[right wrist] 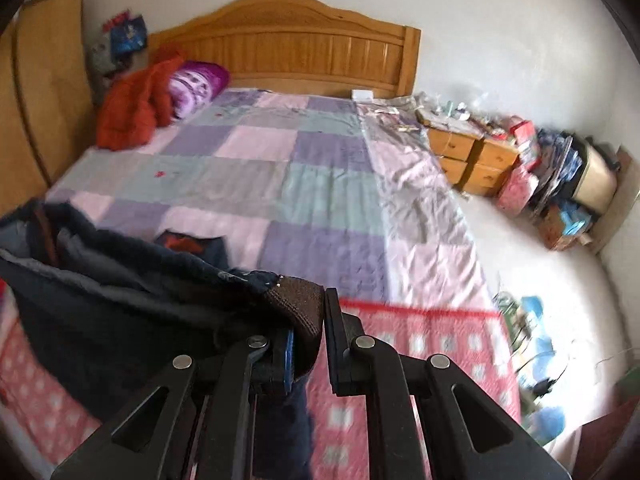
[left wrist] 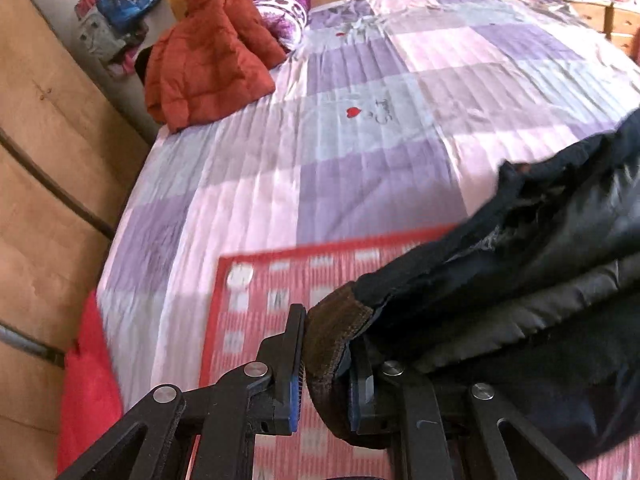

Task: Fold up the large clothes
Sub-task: 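Lift the held hem with both tools and fold it toward the collar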

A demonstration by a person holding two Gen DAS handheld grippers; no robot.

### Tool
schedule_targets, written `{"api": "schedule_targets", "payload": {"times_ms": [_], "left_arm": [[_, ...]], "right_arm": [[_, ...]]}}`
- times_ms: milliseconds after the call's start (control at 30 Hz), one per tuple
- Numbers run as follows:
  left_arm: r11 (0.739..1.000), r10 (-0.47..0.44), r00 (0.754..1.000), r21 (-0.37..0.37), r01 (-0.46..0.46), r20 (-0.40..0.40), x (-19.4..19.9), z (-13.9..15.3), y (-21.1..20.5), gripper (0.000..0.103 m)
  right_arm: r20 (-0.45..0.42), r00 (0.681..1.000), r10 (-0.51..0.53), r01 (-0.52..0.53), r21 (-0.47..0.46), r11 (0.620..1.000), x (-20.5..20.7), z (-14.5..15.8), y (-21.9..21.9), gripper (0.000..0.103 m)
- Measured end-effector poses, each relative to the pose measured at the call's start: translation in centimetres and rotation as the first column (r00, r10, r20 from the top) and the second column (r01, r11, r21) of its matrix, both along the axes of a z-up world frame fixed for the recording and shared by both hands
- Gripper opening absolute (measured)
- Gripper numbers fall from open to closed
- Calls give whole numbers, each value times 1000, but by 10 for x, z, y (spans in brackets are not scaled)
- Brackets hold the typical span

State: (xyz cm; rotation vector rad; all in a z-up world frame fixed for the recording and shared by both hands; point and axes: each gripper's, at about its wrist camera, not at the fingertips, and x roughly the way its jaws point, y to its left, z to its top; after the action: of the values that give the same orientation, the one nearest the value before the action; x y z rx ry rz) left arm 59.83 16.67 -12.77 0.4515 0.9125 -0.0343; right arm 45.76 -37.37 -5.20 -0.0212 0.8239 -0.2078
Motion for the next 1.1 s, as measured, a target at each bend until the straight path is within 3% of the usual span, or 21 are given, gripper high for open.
{"api": "schedule_targets", "payload": {"times_ms": [100,167,333,500,533,600,633,667,700,767,800,867,933,967,1033,1100], "left_arm": [[998,-26,999,64,28,-28,45,-33,-25,16],[997,-22,997,67,26,-70,65,-61,-34,16],[995,-18,985,97,35,-174,106,-145,-50,16],[1000,8,974,14,-5,-227,139,-183,-64,24],[1000,0,974,3,1,-228,142,-186,-66,31],[1000,-12,979,2,12,-204,147,-187,-69,67],[1000,-10,981,-13,7,-193,147,-184,-67,73],[998,-17,980,-70,3,-198,150,-180,-62,82],[990,-35,974,-139,4,-226,153,-176,-55,86],[976,-35,965,-214,-22,-260,159,-168,-41,91],[963,-27,958,-265,-51,-286,162,-162,-30,93],[930,8,956,-348,-114,-292,165,-146,-9,93],[879,64,953,-436,-194,-296,166,-129,16,100],[866,97,950,-446,-228,-296,164,-124,23,100],[877,135,957,-419,-235,-255,149,-112,26,100],[930,99,980,-333,-153,-174,115,-103,6,100]], "right_arm": [[-26,998,-52,51,-30,998,50,-19,-8,13],[-54,994,-92,90,-34,995,76,-43,-15,13],[-166,972,-164,163,-21,986,115,-120,-32,13],[-218,955,-203,202,-26,979,147,-179,-49,14],[-231,952,-202,200,-32,979,153,-188,-51,15],[-262,946,-192,187,-41,981,167,-207,-52,22],[-273,944,-188,183,-44,982,171,-214,-52,24],[-279,944,-178,174,-39,984,174,-220,-53,32],[-277,946,-167,168,-21,986,175,-222,-56,52],[-259,955,-147,167,59,984,171,-218,-71,82],[-252,958,-139,168,99,981,169,-214,-77,90],[-220,968,-124,175,234,956,157,-195,-98,95],[-172,977,-128,177,305,936,144,-175,-110,97],[-160,979,-125,177,373,911,138,-167,-119,99],[-151,977,-153,203,417,886,123,-151,-124,99],[-119,984,-132,166,345,924,101,-138,-100,99]]}}
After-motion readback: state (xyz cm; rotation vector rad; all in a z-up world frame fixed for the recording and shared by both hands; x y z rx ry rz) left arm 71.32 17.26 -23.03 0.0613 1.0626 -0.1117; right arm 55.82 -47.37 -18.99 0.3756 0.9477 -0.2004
